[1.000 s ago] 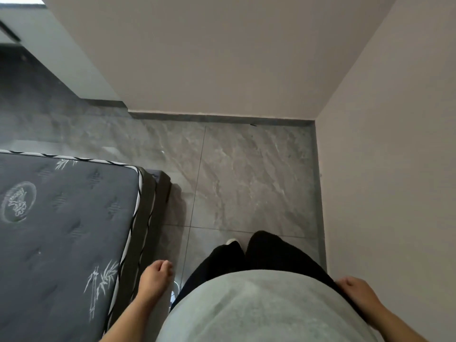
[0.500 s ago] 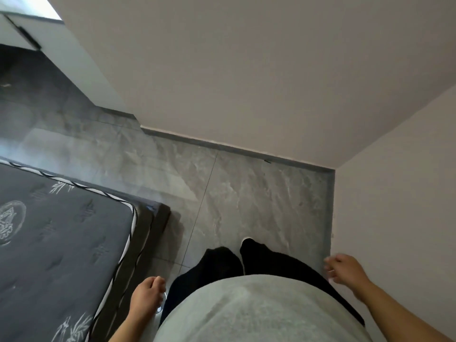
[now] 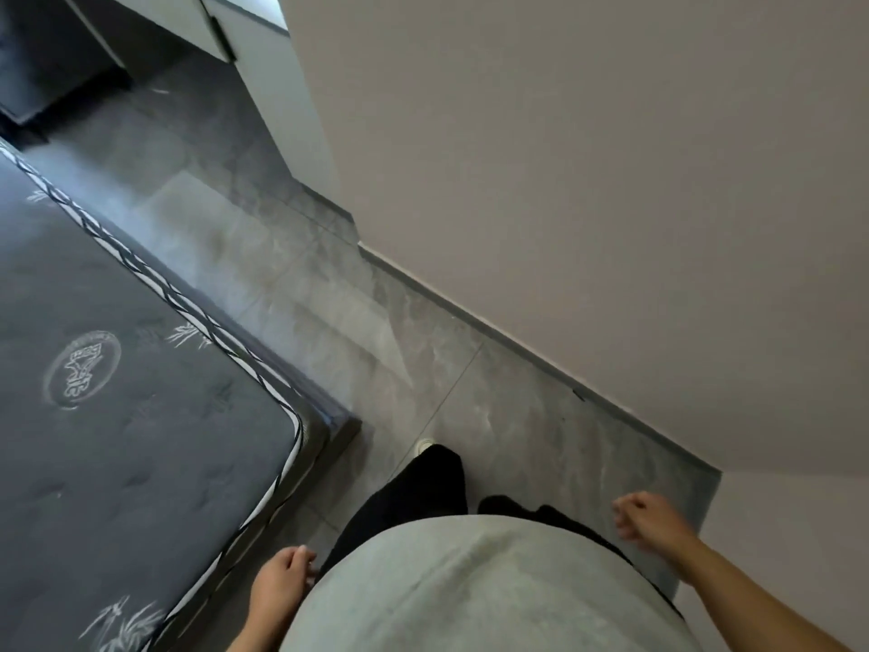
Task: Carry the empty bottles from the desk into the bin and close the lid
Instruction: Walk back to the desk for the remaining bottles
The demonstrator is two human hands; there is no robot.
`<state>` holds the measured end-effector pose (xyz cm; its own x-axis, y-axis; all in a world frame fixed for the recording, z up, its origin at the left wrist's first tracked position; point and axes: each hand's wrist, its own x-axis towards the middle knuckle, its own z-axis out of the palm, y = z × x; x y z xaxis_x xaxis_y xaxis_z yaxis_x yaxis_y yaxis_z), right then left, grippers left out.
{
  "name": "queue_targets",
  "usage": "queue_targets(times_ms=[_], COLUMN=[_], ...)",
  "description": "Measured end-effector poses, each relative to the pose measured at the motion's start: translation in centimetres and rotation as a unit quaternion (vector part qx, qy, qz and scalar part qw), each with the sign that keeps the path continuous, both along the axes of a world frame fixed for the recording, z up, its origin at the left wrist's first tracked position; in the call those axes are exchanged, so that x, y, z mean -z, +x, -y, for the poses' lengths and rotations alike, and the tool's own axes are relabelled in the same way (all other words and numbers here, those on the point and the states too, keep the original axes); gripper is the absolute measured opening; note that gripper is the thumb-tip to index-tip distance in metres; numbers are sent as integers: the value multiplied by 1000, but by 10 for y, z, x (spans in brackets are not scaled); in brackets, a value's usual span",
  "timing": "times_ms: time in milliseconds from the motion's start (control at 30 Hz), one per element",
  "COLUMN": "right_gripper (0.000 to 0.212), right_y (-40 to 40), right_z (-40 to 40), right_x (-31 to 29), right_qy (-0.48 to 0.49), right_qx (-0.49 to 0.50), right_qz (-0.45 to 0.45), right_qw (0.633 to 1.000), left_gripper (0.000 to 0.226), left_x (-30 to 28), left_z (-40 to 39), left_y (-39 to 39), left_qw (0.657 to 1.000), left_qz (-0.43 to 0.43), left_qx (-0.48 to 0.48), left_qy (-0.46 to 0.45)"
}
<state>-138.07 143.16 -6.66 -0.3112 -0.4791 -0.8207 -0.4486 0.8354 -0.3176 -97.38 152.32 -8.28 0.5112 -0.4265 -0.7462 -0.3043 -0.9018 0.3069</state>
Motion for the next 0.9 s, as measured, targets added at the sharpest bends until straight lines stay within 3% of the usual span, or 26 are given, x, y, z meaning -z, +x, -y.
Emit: queue_targets(times_ms=[167,400,600,800,867,900], right_gripper=[45,27,34,17,16,16], right_y=[10,32,74,141,227,227], right_z=[52,156,295,395,479,480], right_x=[4,1,0,-20,-4,-9], right_qy=[37,51,6,-50,-41,-42], right_qx=[-60,-138,-159,-220,-296,-300], right_qz=[-22,-43,-29,26,26,24], right_qw=[997,988,987,974,954,953], left_gripper=[25,23,22,25,23,23], left_x=[-5,-6,-5,-18,-8,-18], left_z=[79,165,193,206,221,225], left_y=[28,52,49,42,73,65], left_qw=[998,990,973,948,927,937], left_qz=[-1,-9,-3,10,3,-2], left_qx=[-43,-117,-223,-310,-375,-349], left_qy=[-49,-78,-59,-68,-32,-32])
